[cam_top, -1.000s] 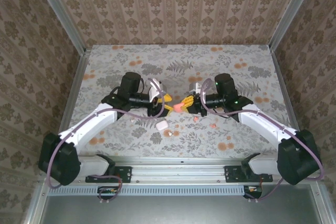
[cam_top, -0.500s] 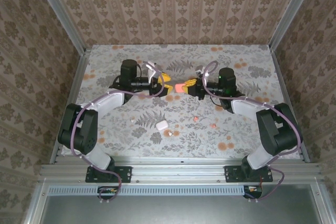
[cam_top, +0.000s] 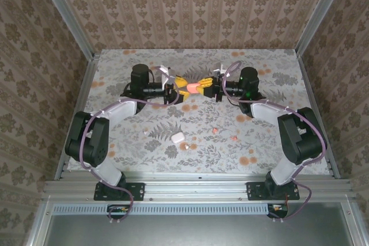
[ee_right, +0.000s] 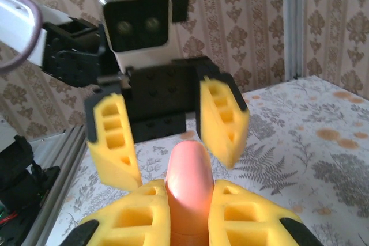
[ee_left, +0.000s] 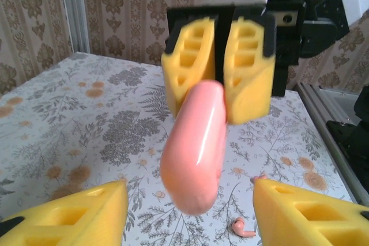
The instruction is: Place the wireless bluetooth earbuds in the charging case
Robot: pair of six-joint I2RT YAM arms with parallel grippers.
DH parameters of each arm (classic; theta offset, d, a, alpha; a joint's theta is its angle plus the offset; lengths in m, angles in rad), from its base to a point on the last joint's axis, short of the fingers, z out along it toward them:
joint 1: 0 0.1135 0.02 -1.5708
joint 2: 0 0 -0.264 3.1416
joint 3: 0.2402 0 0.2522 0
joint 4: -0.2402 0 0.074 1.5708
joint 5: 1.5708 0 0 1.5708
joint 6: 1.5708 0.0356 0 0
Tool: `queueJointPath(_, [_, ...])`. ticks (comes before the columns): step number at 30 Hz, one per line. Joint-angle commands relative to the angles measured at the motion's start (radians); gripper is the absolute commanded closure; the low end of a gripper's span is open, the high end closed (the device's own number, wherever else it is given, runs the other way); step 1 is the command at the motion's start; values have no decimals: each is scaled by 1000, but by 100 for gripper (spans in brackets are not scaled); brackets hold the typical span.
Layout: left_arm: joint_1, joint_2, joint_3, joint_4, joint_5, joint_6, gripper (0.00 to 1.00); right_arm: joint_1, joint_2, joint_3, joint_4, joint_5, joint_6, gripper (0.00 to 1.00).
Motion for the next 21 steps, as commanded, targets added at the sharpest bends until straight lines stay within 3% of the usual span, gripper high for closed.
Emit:
queueJointPath(1, [-8, 12, 21, 19, 51, -1, 41, 0, 9, 53, -55, -93, -67, 87])
queueJointPath(11, [-24, 28, 55, -11, 102, 9, 54, 0, 22, 89, -107, -113, -109, 87])
queueJointPath(21, [-37, 31, 65, -28, 112, 7, 81, 0, 31, 116, -152, -131, -134, 86])
